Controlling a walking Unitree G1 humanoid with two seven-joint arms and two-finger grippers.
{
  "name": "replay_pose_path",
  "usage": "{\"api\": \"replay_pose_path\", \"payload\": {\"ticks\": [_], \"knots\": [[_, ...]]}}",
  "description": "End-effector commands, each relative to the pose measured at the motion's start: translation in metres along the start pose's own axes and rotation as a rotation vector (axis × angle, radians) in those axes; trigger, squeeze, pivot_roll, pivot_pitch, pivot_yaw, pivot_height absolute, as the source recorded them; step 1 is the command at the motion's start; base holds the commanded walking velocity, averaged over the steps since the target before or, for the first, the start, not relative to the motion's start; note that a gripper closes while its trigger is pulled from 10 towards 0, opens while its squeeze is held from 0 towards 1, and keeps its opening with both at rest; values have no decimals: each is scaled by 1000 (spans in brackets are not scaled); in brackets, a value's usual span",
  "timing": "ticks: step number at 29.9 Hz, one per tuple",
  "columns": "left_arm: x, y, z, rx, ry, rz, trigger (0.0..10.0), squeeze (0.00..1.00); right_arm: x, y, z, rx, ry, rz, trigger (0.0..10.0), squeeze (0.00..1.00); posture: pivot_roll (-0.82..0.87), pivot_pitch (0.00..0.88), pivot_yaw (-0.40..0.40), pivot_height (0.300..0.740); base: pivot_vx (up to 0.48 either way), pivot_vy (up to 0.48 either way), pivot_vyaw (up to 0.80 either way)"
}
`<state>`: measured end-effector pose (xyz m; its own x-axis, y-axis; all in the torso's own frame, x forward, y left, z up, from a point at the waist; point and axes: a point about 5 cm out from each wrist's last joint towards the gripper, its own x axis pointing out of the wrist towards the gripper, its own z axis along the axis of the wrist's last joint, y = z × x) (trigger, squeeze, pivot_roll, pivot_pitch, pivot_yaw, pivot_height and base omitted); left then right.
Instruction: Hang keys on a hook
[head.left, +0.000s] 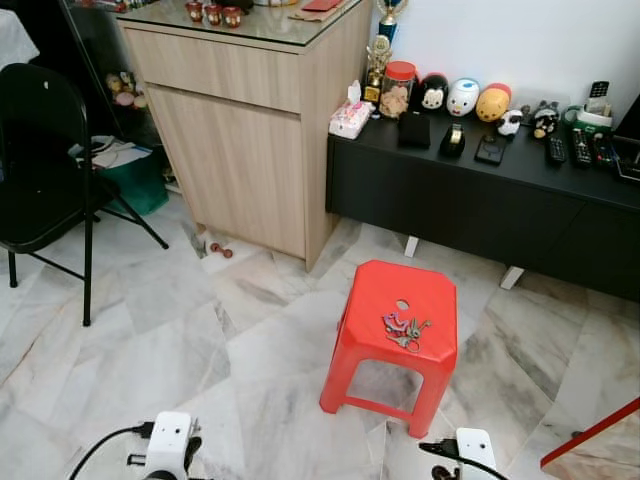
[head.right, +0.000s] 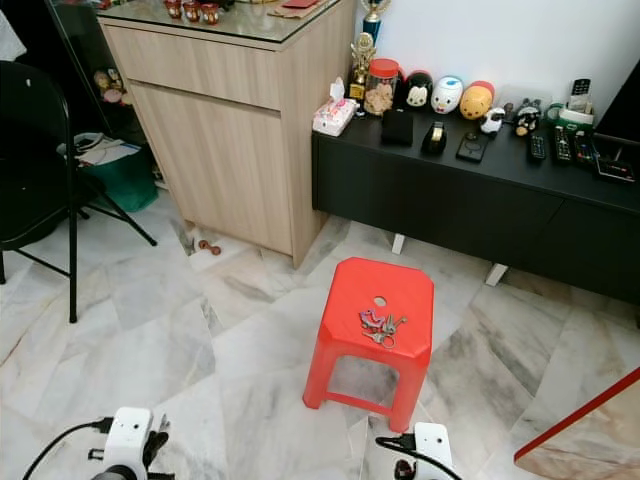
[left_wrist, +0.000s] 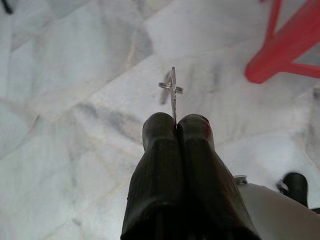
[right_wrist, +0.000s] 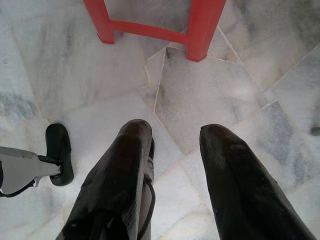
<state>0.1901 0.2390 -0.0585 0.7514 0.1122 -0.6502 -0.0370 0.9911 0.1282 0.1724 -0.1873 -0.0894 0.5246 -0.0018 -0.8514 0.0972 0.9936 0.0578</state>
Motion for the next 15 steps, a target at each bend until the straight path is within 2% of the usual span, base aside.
{"api": "replay_pose_path", "payload": {"ticks": [1,5,11,15], "knots": [[-2,7,-10,-32,42,46,10000,0,-1,0,-5,17,15,-13,10000,0,133,18,-38,740,0,0,0],[-3,7,-16,-61,73,51,10000,0,0,0,-6,16,19,-14,10000,0,125,7,-37,740,0,0,0],[-7,2,-28,-58,119,51,10000,0,-1,-4,-11,38,45,-47,10000,0,118,0,-35,740,0,0,0],[-8,3,-31,-75,125,61,10000,0,-2,-6,-18,23,78,-50,10000,0,118,0,-34,740,0,0,-600]]}}
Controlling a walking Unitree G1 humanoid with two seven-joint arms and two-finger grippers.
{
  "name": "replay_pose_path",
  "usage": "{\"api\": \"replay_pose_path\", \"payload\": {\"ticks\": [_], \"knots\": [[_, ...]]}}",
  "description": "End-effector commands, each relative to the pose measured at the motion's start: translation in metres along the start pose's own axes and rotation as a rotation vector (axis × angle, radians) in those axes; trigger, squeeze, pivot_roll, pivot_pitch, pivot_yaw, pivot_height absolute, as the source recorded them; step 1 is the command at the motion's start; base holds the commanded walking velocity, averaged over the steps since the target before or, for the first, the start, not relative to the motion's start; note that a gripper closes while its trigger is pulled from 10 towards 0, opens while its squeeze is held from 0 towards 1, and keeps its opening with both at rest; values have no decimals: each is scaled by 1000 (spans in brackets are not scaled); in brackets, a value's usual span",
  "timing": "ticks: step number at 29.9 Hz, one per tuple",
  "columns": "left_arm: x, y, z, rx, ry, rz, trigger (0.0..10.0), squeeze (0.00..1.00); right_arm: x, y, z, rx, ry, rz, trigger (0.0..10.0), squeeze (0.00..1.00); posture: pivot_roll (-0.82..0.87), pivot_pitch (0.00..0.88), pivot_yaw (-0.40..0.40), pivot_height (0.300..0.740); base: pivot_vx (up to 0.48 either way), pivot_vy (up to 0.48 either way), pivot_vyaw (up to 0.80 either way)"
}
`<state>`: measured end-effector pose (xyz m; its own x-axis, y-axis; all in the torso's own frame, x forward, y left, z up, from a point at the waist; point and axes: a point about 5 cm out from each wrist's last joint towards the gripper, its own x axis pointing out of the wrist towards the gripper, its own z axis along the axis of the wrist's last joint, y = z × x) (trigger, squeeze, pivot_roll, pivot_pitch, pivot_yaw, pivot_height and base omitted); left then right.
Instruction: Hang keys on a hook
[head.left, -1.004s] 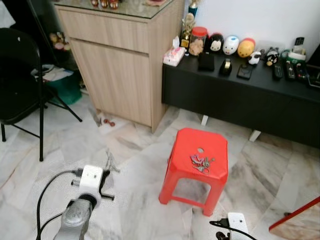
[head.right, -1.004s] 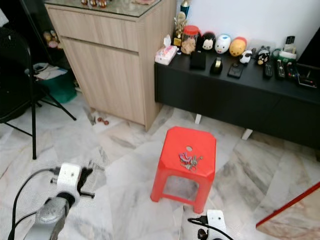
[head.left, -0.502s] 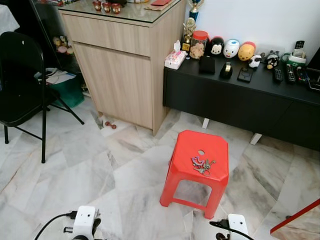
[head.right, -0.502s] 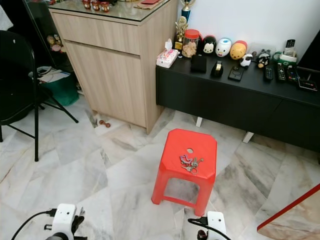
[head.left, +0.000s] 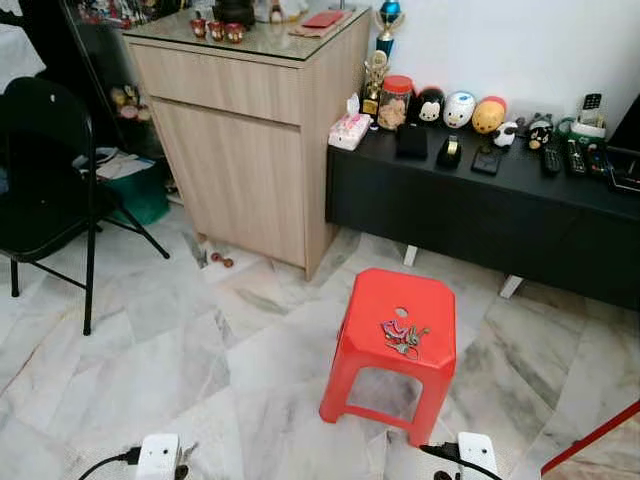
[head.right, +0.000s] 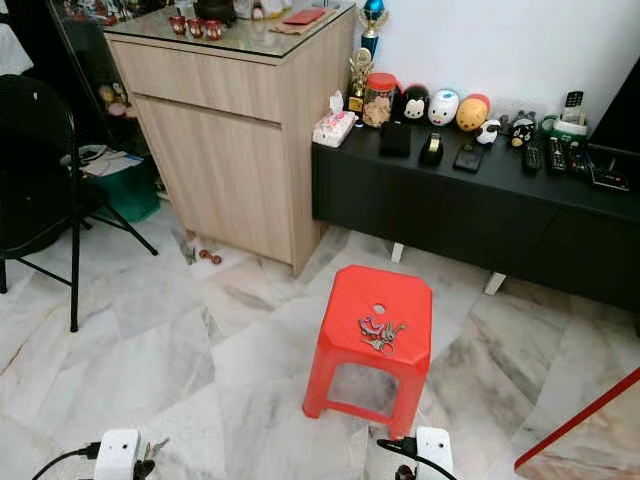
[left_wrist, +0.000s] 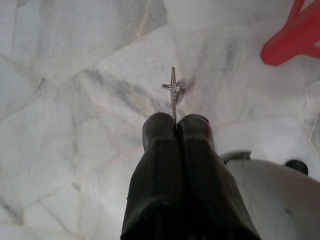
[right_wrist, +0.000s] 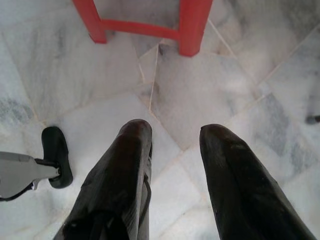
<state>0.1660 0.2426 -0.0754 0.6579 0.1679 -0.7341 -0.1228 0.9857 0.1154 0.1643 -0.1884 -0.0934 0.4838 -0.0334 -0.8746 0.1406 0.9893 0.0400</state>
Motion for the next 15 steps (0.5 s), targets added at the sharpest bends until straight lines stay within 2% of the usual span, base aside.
{"api": "replay_pose_path", "payload": {"ticks": [1,8,11,15], "knots": [[-1,1,-2,-2,1,11,10000,0,-1,-4,-9,-7,37,-12,10000,0,118,0,-34,740,0,0,-788],[-2,1,-6,3,4,14,10000,0,-2,-4,-13,7,46,-12,10000,0,109,0,-30,740,0,0,-781],[-3,1,-8,6,11,16,10000,0,-2,-4,-13,-6,56,-13,10000,0,107,0,-31,740,0,-274,-781],[-3,1,-10,6,16,14,10000,0,-2,-6,-12,-18,46,-32,10000,0,103,0,-32,740,0,-276,-130]]}}
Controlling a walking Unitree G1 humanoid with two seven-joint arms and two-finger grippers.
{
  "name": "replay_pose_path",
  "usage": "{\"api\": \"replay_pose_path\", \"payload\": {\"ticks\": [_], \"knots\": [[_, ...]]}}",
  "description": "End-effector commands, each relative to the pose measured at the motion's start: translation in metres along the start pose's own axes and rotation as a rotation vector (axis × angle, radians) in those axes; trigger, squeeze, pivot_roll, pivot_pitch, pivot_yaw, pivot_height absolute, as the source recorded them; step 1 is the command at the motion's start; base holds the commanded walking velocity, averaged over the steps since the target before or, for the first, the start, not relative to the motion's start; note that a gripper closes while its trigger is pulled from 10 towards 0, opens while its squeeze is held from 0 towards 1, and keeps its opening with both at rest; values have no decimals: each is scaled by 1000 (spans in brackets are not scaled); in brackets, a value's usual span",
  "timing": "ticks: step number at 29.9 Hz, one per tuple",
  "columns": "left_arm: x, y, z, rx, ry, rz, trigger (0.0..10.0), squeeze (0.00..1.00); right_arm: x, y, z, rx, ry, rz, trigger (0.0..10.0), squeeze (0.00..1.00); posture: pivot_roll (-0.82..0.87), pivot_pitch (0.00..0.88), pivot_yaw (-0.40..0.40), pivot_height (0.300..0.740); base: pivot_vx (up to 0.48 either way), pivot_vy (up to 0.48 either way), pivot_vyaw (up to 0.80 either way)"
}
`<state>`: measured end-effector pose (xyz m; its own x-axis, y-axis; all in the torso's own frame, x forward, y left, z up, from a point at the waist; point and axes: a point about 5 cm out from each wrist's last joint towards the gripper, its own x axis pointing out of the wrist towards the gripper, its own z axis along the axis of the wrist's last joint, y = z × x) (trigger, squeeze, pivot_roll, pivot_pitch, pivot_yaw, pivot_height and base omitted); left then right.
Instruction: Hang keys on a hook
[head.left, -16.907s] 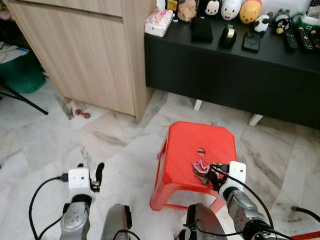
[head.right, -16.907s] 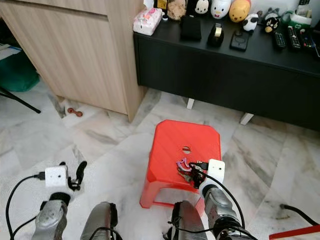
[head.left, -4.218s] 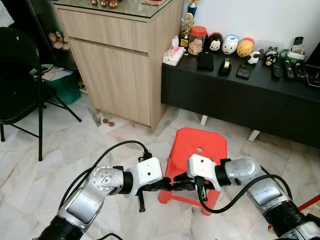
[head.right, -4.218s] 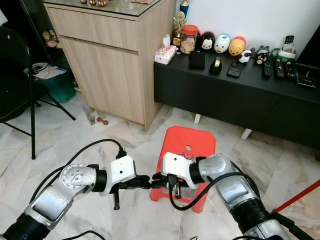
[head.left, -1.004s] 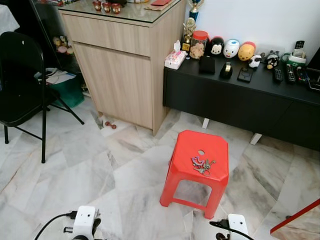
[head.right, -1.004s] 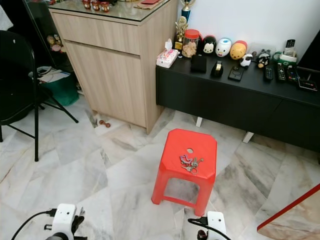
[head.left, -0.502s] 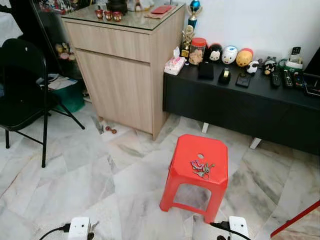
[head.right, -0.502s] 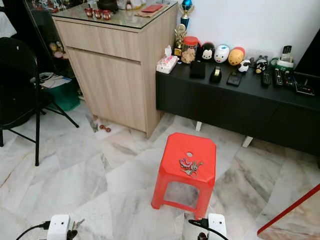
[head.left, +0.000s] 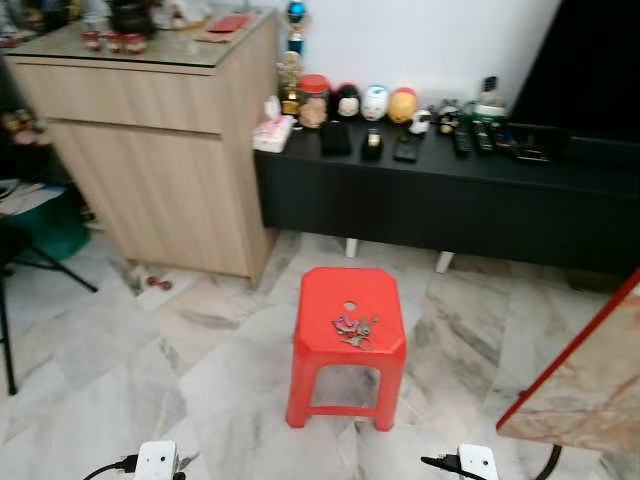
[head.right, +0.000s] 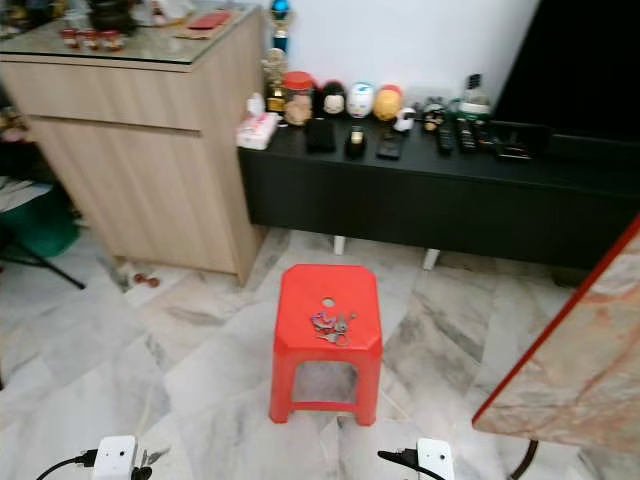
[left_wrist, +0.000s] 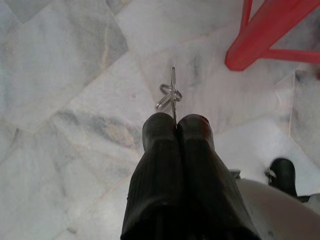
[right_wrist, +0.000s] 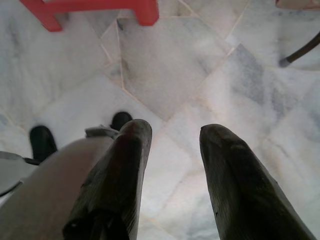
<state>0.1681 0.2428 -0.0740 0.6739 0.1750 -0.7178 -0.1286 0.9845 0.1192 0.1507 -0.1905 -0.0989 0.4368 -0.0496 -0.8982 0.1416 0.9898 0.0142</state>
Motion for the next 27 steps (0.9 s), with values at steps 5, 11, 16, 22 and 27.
{"api": "replay_pose_path", "payload": {"ticks": [5,11,16,22,27], "knots": [[-3,-2,-11,19,32,-11,10000,0,0,-2,4,1,-13,-22,10000,0,101,0,-29,740,0,-352,0],[-4,-2,-12,11,32,-12,10000,0,0,-1,2,22,4,-25,10000,0,102,0,-25,740,0,-408,-199],[-3,-1,-9,10,22,-12,10000,0,0,-1,2,13,12,-23,10000,0,101,0,-22,740,0,-407,-759],[-3,-1,-9,8,19,-11,10000,0,0,1,1,11,14,-11,10000,0,103,0,-21,740,0,-408,-359],[-2,-3,-8,9,19,-17,10000,0,1,5,4,21,-1,-1,10000,0,102,0,-17,740,0,-406,0]]}}
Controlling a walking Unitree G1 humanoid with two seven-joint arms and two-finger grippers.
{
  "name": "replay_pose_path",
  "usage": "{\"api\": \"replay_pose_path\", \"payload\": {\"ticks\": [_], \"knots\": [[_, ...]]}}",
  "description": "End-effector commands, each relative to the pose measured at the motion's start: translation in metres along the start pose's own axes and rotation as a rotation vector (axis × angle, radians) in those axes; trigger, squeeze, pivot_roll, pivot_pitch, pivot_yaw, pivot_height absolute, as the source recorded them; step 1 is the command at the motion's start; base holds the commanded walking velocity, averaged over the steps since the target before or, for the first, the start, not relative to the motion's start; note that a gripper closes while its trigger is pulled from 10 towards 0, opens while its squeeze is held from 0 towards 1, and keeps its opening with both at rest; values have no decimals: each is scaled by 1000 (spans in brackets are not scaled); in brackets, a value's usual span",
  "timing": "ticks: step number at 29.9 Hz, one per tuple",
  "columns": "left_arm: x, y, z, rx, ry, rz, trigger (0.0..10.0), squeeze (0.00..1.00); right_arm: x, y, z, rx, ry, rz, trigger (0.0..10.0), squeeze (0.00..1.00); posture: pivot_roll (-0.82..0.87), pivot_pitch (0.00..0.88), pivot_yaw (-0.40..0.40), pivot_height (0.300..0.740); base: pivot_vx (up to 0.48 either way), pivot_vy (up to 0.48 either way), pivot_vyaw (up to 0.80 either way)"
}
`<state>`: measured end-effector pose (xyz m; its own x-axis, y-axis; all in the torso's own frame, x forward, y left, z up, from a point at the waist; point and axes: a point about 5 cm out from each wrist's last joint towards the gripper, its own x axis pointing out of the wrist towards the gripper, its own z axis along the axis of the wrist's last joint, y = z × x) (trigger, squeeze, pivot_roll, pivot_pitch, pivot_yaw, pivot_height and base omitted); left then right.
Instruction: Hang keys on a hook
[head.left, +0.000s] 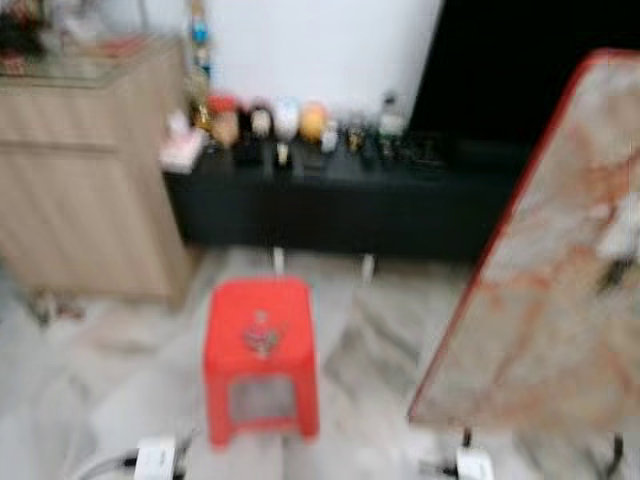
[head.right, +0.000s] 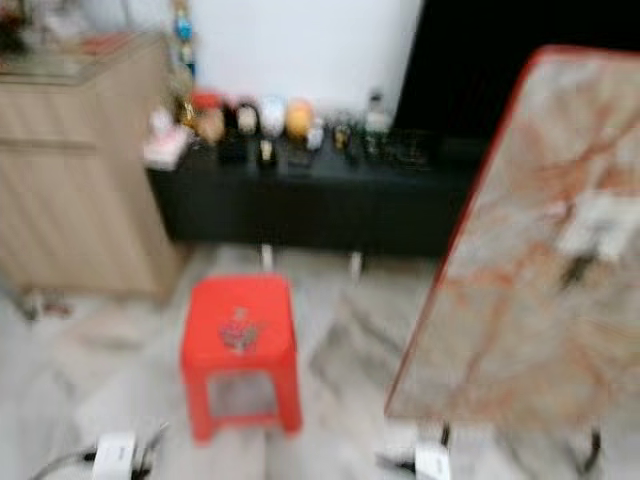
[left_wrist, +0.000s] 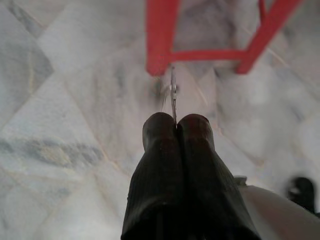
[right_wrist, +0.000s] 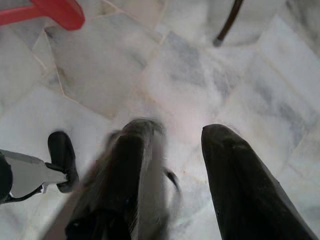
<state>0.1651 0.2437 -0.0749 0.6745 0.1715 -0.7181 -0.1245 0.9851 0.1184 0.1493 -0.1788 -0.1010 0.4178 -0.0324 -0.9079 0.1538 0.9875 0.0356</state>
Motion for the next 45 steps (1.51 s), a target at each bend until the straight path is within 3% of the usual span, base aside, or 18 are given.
{"api": "replay_pose_path", "payload": {"ticks": [1,11,18,22,31,45], "knots": [[-1,-4,-5,6,18,-14,10000,0,0,-6,8,1,-26,-14,10000,0,102,0,-17,740,0,-409,0],[1,-2,0,-5,14,-2,10000,0,0,-5,16,3,-51,-8,10000,0,113,0,-27,740,0,-408,0],[2,-3,2,-13,14,4,10000,0,0,-3,19,-91,-67,7,10000,0,116,22,-31,740,0,-402,343],[2,-4,2,-14,14,1,10000,0,0,-1,18,-36,-72,12,10000,0,114,34,-28,740,0,-402,400],[4,-8,6,-11,0,-10,10000,0,0,0,21,-11,-90,7,10000,0,111,44,-27,740,0,-402,0],[9,-14,27,-28,-71,-20,10000,0,0,-1,25,-30,-89,12,10000,0,112,43,-40,740,0,-403,0]]}}
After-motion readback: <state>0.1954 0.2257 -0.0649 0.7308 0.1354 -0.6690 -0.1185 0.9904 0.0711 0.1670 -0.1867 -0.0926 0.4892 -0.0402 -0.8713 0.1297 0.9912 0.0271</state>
